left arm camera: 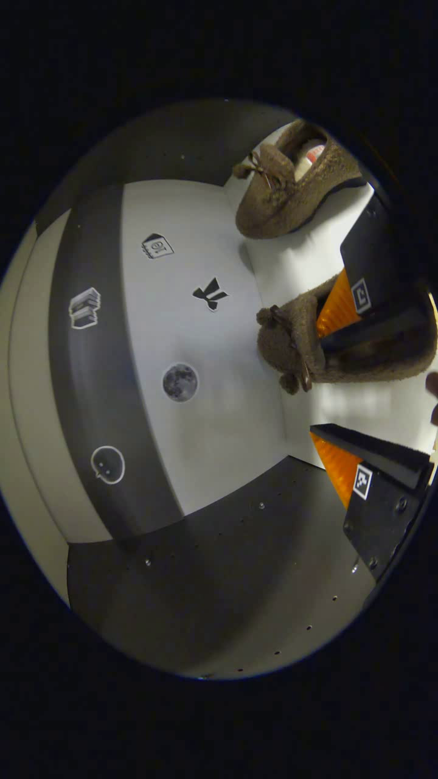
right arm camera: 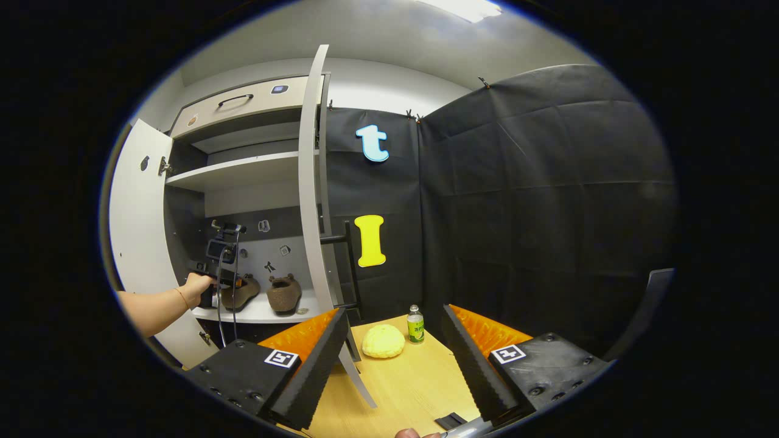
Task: Grab one shoe with the right hand and put it into the shoe cabinet, grab the other shoe with the left hand and put it into the shoe cabinet; then close the right door with the right hand and the left door with the left hand.
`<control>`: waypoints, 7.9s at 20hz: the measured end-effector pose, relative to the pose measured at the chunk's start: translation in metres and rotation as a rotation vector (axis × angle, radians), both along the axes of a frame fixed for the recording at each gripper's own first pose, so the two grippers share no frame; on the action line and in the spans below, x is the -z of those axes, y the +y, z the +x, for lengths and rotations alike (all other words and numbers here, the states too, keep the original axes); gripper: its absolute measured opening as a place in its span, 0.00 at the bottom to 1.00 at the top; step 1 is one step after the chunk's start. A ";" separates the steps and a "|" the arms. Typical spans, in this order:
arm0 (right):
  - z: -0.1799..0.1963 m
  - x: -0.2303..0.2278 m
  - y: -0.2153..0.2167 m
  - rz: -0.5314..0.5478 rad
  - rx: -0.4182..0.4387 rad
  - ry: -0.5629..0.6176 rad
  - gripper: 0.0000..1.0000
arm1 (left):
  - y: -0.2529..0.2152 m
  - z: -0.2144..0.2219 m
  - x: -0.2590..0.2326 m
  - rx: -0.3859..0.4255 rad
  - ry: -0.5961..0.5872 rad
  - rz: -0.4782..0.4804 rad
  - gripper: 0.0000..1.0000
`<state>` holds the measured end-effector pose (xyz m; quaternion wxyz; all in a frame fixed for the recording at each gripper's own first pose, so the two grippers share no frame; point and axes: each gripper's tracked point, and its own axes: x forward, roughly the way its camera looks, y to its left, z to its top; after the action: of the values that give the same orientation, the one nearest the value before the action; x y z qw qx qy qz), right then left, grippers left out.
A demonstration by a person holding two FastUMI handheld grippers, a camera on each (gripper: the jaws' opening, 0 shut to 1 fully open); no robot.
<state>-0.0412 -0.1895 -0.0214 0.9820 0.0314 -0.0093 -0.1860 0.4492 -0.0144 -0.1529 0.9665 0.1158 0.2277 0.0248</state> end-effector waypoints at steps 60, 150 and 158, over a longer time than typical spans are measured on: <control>0.090 -0.011 0.187 0.050 -0.401 0.008 0.98 | 0.144 -0.461 -0.137 -0.028 -0.427 -0.125 0.96; 0.041 -0.018 0.164 0.013 -0.407 -0.014 0.98 | -0.001 -0.432 -0.135 0.190 -0.372 -0.249 0.93; 0.041 -0.016 0.166 0.011 -0.414 -0.008 0.98 | -0.002 -0.429 -0.133 0.195 -0.370 -0.252 0.93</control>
<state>-0.0003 -0.0237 -0.0056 0.9990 0.0387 -0.0054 0.0198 0.0198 -0.0162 -0.0195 0.9964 0.0091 0.0360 -0.0764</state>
